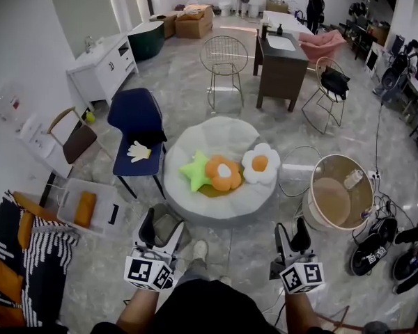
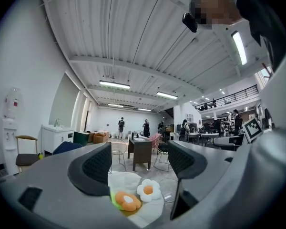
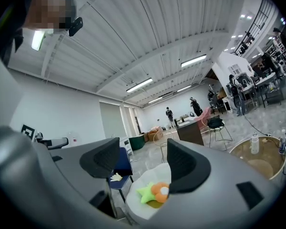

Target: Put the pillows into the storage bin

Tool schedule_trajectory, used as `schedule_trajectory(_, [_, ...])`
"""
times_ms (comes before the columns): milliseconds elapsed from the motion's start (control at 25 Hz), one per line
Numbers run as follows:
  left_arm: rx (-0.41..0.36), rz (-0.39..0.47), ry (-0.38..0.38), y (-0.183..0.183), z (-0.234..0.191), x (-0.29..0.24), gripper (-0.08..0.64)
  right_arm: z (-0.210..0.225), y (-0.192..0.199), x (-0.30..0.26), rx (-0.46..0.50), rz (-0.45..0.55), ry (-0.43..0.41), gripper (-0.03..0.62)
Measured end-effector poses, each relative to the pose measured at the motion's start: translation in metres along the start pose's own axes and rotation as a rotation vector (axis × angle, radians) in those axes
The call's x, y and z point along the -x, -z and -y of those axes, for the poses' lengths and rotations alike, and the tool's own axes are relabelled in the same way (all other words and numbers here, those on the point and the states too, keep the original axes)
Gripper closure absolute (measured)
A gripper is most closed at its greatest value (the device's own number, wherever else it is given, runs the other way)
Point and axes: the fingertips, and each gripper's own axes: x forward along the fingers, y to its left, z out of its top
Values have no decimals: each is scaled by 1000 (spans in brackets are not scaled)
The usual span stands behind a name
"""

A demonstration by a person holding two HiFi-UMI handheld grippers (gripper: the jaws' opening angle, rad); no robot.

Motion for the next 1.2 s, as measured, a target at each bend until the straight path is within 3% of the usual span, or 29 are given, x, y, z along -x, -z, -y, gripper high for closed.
schedule_trajectory(280, [0,28,71,3,-9,-67,187,26,-8,-35,24,28,66,268])
schedule_trajectory(560, [10,54,85,-1,-58,-134,187,24,-20,-116,72,47,85,268])
schedule_trajectory(840, [6,31,108,3,-100,-184,187,1,-20,-199,120,55,38,267])
schedule_trajectory(960, [17,12,102,11,-122,-201,187,-14,-11,-232,165,21,13,267])
schedule_trajectory(1200, [21,2,82,21,-159,-224,187,-24,15,-283,148,-51,-4,267])
